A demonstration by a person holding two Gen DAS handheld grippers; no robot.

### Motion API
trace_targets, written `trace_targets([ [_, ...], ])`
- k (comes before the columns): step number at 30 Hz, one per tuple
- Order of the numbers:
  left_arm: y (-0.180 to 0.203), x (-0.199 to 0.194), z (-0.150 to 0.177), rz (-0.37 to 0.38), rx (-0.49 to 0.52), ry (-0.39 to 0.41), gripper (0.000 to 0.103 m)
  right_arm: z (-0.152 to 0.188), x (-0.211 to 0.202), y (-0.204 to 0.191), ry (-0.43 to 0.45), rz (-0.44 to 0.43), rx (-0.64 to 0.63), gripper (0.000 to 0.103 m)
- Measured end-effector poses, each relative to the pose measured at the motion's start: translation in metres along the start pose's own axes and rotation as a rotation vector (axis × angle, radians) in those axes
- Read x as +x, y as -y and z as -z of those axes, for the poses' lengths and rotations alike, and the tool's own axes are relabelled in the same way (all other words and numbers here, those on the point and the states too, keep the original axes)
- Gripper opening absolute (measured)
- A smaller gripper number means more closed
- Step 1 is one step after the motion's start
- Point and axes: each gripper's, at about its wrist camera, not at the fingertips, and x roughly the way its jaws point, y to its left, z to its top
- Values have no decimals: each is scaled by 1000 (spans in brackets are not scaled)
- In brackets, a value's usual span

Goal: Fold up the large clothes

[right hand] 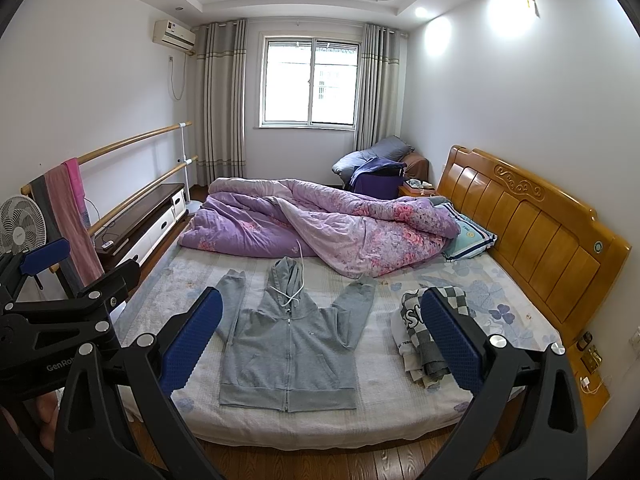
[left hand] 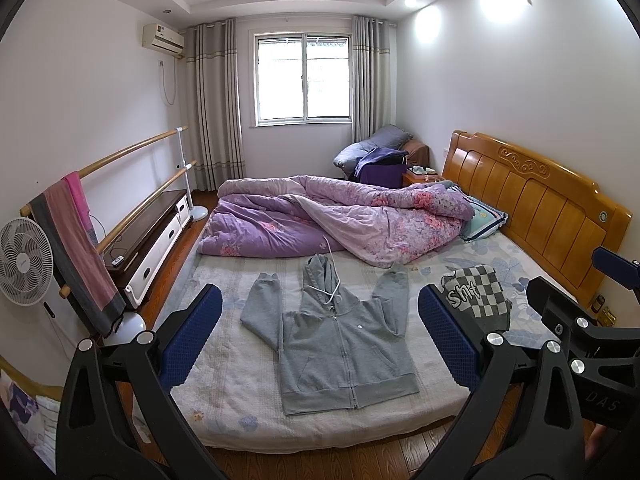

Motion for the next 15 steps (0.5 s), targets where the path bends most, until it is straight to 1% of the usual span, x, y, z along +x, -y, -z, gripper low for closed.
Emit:
trace_targets([
  [15, -3, 0, 3, 1, 0, 0, 98, 5, 0, -3, -2, -2, 2, 96],
])
